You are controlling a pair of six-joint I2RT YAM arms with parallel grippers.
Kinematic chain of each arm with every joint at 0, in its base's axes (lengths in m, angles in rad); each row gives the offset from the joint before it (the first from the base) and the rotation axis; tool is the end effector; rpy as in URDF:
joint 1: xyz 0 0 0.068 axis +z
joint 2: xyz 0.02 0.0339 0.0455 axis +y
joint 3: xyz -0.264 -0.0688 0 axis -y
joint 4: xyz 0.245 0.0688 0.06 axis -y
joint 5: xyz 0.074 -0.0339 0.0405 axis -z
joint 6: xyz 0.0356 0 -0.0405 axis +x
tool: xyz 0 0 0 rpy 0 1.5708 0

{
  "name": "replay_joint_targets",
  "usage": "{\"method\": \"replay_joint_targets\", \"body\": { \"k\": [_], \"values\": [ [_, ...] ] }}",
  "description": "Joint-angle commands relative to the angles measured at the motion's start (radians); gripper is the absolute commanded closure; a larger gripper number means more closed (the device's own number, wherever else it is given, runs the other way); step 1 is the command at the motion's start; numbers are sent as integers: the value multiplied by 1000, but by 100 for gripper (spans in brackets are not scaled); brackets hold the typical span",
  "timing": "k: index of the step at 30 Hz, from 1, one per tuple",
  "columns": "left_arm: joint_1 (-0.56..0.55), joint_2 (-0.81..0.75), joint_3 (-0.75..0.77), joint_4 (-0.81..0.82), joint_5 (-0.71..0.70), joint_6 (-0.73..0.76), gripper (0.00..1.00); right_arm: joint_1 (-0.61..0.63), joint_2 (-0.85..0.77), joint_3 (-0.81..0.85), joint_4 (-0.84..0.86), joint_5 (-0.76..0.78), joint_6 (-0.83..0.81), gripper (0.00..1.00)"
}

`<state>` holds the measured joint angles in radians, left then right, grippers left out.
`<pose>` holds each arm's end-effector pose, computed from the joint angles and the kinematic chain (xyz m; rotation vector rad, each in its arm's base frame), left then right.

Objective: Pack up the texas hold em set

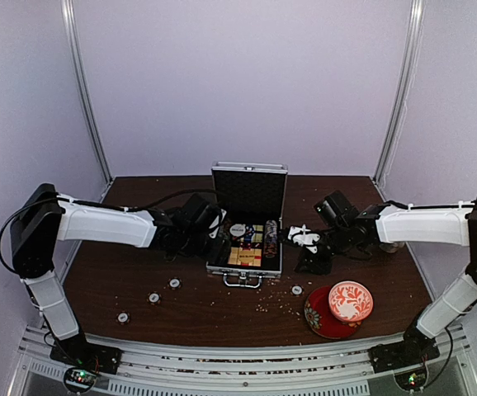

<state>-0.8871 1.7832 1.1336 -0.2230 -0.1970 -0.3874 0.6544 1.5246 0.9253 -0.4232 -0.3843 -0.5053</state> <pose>0.2436 -0.2879 0.1877 0.5199 2.3933 -0.3357 0.2297 0.1930 0.1972 -1.5263 2.0737 0.5527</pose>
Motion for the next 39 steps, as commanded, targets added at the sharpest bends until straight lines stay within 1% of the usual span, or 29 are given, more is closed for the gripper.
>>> {"method": "replay_joint_targets", "body": {
  "k": [1,5,9,15,21,31,39],
  "values": [
    [26,2,-7,-64,23,-2,33,-3,7,27,-10,1,-2,63],
    [58,35,-9,-28,38,-6,36,-4,3,25,-9,2,-3,62],
    [69,96,30,-16,57,10,37,-4,-2,23,-8,6,-2,62],
    [74,176,99,-48,12,25,40,-4,3,23,-8,9,-2,62],
    [94,217,124,-21,-7,21,42,-4,16,26,-9,9,-3,62],
    [111,239,155,-39,43,44,43,-4,32,30,-15,4,-6,63],
    [111,180,133,-89,100,58,42,-4,42,35,-20,-5,-6,63]
  ]
}}
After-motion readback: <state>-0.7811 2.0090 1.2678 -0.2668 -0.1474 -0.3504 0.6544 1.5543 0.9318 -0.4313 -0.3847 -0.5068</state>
